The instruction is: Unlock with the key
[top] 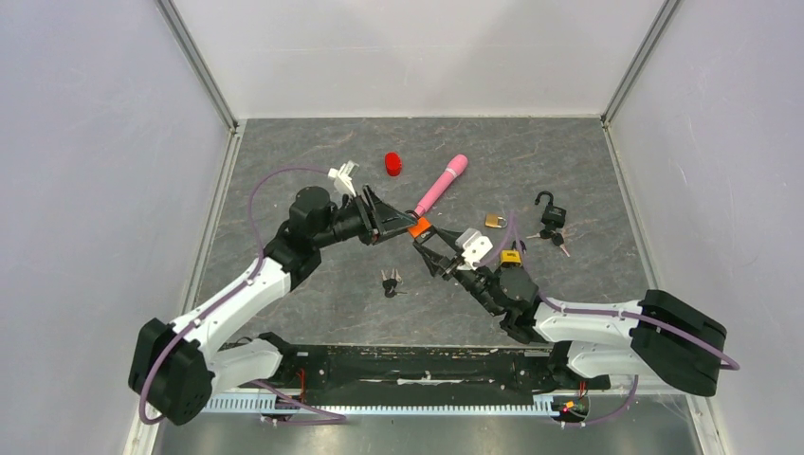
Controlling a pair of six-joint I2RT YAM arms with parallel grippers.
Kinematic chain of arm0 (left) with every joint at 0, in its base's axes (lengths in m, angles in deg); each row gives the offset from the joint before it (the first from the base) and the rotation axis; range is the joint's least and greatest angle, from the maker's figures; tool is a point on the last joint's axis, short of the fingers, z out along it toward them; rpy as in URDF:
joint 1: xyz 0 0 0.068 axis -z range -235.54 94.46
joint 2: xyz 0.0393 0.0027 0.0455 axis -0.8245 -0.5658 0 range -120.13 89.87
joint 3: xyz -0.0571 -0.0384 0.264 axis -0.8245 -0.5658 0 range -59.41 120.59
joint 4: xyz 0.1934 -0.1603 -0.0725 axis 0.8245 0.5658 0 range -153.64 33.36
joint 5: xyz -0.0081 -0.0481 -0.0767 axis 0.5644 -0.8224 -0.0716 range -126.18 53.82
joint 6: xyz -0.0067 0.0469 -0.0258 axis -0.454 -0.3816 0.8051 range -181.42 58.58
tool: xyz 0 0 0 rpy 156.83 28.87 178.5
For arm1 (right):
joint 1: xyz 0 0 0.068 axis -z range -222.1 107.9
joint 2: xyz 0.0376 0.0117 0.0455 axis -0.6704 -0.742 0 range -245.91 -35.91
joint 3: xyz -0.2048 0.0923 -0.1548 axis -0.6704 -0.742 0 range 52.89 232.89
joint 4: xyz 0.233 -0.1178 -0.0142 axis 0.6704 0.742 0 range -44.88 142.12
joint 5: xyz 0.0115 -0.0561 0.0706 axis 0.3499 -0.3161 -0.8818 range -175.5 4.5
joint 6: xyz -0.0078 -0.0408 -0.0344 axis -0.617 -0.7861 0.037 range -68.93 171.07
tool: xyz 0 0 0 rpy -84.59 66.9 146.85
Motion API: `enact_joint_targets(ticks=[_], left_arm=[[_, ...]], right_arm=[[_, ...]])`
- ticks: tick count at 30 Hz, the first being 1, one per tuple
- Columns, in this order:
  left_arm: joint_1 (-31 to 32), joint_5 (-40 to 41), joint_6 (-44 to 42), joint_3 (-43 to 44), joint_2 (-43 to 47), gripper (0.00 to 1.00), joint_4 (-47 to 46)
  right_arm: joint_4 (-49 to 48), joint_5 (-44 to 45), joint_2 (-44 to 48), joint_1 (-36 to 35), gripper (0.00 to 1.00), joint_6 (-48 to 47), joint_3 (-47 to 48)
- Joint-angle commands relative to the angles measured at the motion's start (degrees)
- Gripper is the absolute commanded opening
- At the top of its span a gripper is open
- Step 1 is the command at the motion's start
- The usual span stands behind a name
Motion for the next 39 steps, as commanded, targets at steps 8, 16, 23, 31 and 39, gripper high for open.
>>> enact_joint_targets(ticks=[8,16,23,31,39], left_arm=[[7.0,21.9,6.4,-6.2,3.6,0.59,-9.0],[10.8,27.0,11.4,-9.6,0.8,0.59,-15.4],[12.5,28.9,13.7,-11.1,-1.1,0.52,-21.3],[12.7,30.6,13.7,-12.4,-0.8,0.31,-24.1],[12.5,29.7,14.8,-13.4,-0.5,0.02,-25.3]], right_arm=[[-5.1,11.3,-2.4,-3.6,0.0,1.4,2.4],[-7.6,14.0,-3.1,-5.7,0.0,1.5,2.4],[-8.6,14.4,-3.6,-6.3,0.0,1.8,2.2],[-8.5,13.8,-4.1,-6.8,0.0,2.0,2.2],[-6.0,14.2,-4.0,-7.0,0.13,3.4,3.0]])
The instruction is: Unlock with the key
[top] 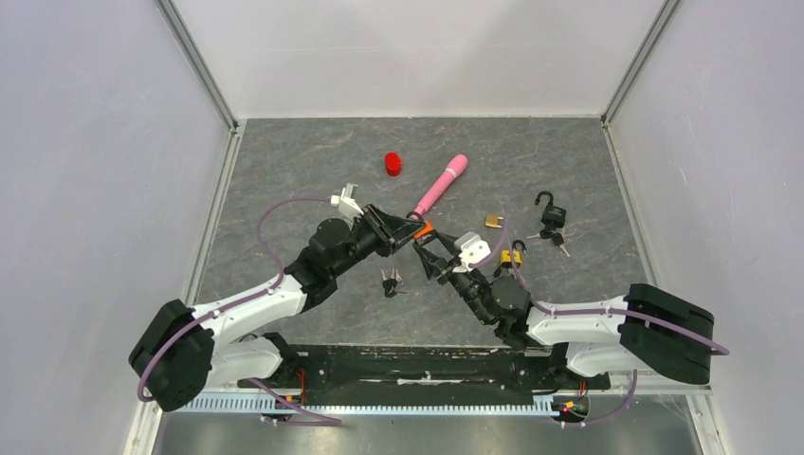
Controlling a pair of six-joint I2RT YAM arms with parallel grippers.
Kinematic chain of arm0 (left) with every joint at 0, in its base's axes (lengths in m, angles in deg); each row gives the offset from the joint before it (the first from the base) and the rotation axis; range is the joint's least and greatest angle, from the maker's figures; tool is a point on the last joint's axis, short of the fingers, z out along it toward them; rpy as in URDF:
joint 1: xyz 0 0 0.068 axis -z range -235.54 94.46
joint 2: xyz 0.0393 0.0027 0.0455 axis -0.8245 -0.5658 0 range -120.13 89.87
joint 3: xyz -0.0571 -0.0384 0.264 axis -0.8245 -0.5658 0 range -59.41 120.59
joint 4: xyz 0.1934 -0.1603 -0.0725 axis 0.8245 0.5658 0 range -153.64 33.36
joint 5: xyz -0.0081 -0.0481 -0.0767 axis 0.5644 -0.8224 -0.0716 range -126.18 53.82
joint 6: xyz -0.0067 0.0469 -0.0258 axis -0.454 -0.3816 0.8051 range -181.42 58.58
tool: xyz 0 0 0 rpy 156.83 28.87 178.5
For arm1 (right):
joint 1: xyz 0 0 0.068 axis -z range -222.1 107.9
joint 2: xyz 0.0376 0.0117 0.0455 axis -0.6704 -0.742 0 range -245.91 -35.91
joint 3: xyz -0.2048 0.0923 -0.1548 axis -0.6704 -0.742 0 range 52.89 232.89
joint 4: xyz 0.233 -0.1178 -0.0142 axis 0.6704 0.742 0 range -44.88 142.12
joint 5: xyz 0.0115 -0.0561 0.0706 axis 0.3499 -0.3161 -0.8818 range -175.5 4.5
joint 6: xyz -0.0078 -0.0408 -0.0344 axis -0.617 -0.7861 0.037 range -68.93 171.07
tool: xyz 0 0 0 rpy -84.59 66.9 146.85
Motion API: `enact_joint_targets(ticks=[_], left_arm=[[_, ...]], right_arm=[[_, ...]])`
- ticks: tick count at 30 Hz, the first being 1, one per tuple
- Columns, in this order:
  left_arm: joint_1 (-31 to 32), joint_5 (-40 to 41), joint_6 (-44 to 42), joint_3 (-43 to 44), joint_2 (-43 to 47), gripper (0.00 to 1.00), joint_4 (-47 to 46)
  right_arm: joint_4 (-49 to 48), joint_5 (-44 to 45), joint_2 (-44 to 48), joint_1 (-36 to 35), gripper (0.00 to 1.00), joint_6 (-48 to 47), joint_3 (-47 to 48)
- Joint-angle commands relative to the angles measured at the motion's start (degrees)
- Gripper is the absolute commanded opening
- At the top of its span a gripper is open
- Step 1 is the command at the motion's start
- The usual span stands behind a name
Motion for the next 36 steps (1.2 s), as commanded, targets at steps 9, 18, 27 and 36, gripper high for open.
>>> enact_joint_targets(ticks=[9,18,27,36], left_arm=[[-16.5,-11.0,8.7,-6.3,5.9,0.02,-5.7],[-34.2,-28.7,11.4,-5.8,8.3,0.02,-1.9],[-40.3,-40.1,13.4,-2.7,6.4,0.02,-4.3],[-41.3,-45.2,14.1,-0.4,4.2,0.02,-5.7]], right_arm=[[21.5,0.9,2.7,1.5,0.68,8.4,9.3],[37.0,-8.9,-1.3,5.6,0.73,16.6,13.9],[48.9,-19.0,-17.4,6.3,0.61,18.2,27.0],[53.0,-24.6,-30.1,6.3,0.53,18.2,34.3]])
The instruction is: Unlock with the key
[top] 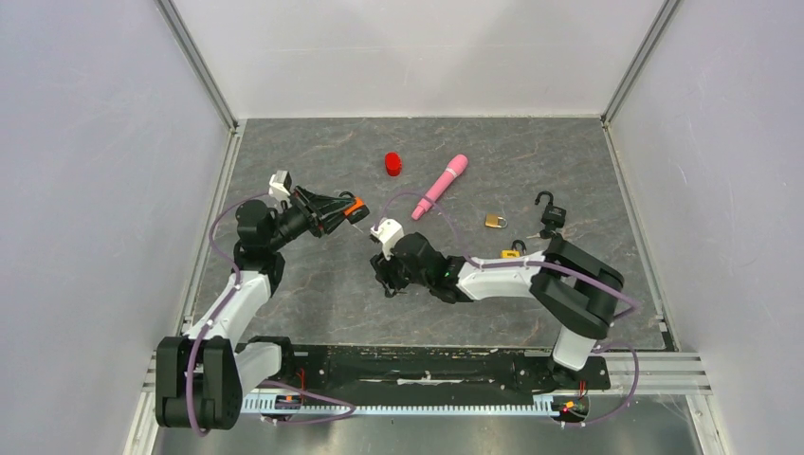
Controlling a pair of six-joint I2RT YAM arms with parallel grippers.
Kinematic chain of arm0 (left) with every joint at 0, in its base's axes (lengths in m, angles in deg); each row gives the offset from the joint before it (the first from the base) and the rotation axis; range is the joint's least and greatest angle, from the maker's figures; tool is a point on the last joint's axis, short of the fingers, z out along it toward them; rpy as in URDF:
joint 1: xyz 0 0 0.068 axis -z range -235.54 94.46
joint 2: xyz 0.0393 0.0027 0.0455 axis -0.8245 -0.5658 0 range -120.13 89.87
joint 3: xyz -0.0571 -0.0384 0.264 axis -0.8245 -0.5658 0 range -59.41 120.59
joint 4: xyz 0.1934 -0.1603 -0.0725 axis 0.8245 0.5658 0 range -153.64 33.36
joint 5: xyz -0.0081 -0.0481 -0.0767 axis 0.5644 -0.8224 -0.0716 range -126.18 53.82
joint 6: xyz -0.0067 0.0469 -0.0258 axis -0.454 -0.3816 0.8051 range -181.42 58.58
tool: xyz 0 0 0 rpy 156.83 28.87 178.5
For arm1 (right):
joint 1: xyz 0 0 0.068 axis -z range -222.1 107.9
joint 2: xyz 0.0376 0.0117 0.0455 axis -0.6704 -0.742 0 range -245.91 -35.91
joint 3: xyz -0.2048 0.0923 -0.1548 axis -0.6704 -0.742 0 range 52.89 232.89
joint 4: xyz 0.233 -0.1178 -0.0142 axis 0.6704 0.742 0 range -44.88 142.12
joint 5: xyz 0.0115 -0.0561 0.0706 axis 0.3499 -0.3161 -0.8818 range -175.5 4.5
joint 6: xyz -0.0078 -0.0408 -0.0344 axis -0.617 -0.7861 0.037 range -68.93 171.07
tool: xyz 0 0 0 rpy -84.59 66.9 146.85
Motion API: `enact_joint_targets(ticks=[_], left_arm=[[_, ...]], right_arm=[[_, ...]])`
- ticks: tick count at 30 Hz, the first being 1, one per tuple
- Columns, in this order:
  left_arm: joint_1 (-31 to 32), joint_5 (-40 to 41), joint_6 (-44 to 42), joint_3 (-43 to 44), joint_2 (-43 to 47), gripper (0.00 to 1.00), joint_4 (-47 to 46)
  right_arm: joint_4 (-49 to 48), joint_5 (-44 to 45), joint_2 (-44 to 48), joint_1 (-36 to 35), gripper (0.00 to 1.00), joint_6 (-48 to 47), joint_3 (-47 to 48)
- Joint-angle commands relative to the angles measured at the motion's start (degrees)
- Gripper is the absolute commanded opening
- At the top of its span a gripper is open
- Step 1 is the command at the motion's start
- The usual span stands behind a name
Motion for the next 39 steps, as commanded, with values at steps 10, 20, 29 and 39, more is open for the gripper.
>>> enact_joint_targets(ticks=[10,20,29,39], left_arm=[[-1.3,-5.0,1.6,2.7,-3.1,0.02,-4.2],[-1.3,-4.3,-5.6,3.6,-2.9,0.02,3.5],[-1.2,-4.9,-6.0,3.1,-1.8,0.02,3.6],[-1.2,-5.1,-6.3,2.4,-1.3,0.02,3.6]], right_arm=[[4.9,2.0,-4.2,0.6,0.38,-2.9,-3.1],[7.7,-1.0,13.4,3.0,0.09,-5.4,-16.2],[-2.0,-16.7,23.8,13.9,0.0,-1.4,-27.3],[-7.7,-23.9,24.5,23.3,0.0,6.5,-33.9]])
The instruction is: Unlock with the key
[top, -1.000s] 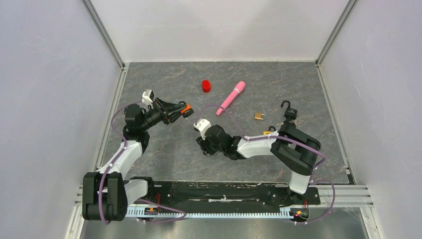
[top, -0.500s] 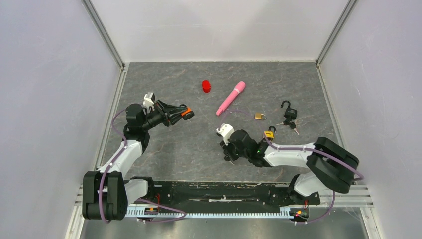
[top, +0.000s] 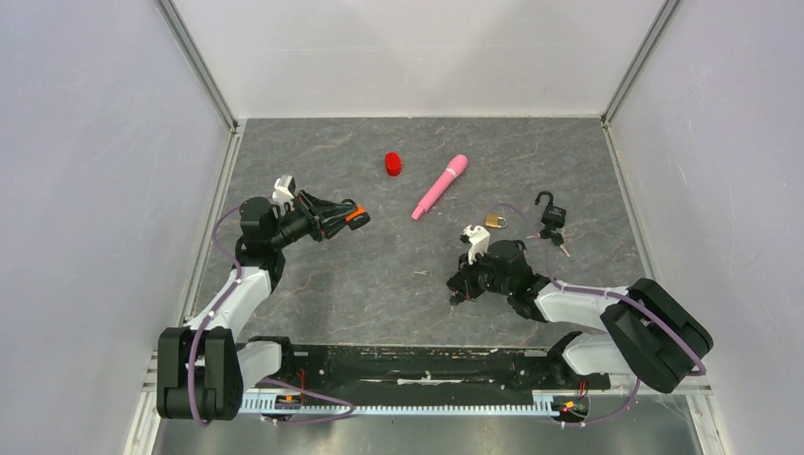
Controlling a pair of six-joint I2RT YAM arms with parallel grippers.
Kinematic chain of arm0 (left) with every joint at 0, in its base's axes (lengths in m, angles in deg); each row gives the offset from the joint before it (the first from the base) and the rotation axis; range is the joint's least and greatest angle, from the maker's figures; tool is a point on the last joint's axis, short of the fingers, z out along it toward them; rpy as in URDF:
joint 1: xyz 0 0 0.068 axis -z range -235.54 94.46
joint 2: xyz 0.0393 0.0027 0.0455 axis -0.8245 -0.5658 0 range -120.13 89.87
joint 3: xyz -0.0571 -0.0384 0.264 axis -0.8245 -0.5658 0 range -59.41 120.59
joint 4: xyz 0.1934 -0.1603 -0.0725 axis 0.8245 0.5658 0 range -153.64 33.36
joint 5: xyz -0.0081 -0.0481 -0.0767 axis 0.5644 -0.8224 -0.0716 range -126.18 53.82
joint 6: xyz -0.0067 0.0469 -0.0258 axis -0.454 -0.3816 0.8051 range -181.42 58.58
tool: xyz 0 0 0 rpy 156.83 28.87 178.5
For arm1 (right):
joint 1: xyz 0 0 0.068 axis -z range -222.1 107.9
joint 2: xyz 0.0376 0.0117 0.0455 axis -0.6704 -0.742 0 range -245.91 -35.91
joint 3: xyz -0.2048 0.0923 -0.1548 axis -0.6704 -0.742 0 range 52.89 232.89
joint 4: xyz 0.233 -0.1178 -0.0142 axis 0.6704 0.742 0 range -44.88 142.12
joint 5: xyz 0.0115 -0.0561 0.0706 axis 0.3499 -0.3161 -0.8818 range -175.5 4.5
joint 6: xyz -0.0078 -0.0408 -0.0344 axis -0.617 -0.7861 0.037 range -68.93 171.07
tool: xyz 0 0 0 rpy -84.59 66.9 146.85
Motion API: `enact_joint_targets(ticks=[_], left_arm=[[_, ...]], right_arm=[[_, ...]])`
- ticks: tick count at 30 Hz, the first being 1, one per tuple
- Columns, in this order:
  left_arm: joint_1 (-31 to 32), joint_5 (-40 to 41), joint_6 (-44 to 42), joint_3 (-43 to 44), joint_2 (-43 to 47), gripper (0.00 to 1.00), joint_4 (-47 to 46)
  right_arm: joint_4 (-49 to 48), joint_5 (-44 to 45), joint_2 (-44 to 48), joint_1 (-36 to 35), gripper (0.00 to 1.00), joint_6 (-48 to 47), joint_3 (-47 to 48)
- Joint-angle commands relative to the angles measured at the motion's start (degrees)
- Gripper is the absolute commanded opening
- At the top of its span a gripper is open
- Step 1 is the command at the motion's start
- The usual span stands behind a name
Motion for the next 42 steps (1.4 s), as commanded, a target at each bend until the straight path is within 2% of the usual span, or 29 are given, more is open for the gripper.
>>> enact_joint_targets(ticks=[1,8,11,14,20,31,33,42], left_arm=[[-0.3,-2.2,-2.0,1.3,1.7,0.02,-2.3],[-0.1,-2.0,-2.0,1.2,2.1,0.02,-2.4],[0.0,-2.0,-2.0,0.9,2.5,0.02,-2.4],[0.0,-2.0,-2.0,0.9,2.4,0.02,-2.4],[0.2,-1.9,-2.0,0.8,2.4,0.02,-2.4],[0.3,-2.0,-2.0,0.6,2.6,0.02,-2.4],[0.3,-2.0,-1.9,0.5,2.7,0.02,-2.4],[0.6,-1.7,-1.9,0.6,2.6,0.02,-2.4]], right_arm=[[-1.6,-2.5,0.5,1.6,0.0,2.9,-1.8],[-3.7,-3.5,1.5,2.2,0.0,5.2,-2.6],[-1.8,0.2,1.5,2.4,0.0,5.7,-1.8],[1.8,1.6,0.0,2.9,0.09,5.2,-0.2],[2.1,-0.6,1.0,3.2,0.24,6.0,-0.2],[3.7,-3.9,-1.6,3.2,0.29,6.1,1.9],[4.9,-3.6,-1.8,3.2,0.32,5.5,2.4],[17.8,6.2,2.3,2.5,0.45,-0.1,7.7]])
